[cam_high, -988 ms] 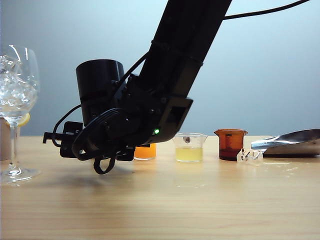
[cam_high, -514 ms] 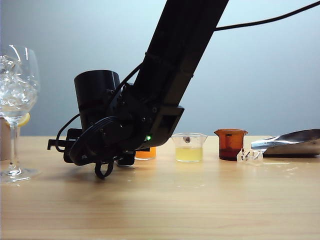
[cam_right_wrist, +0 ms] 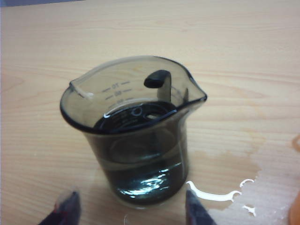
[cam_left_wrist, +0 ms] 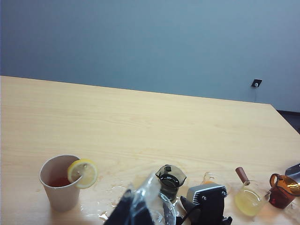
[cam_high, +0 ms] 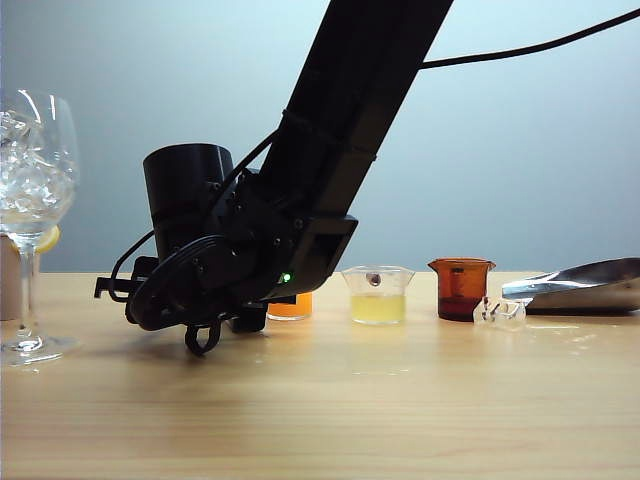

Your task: Pick up the first measuring cup from the left, pour the coconut rum inside into the goblet, and finally put the measuring cup back in its original place.

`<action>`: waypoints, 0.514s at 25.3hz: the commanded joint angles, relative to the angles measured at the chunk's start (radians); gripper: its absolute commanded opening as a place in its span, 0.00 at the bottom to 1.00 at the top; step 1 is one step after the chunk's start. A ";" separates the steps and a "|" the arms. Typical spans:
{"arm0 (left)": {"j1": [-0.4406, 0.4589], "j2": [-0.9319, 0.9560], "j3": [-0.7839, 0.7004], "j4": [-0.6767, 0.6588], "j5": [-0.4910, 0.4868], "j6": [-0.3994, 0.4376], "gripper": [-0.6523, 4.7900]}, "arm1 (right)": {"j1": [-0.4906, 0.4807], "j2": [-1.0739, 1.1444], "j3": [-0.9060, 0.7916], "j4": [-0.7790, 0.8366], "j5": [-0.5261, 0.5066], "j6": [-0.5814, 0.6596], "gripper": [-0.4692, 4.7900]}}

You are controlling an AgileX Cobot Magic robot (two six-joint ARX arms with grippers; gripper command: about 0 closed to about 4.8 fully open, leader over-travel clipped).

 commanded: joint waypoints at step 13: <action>-0.001 -0.001 0.004 0.014 0.025 -0.004 0.11 | 0.004 0.000 0.019 -0.005 0.008 0.007 0.63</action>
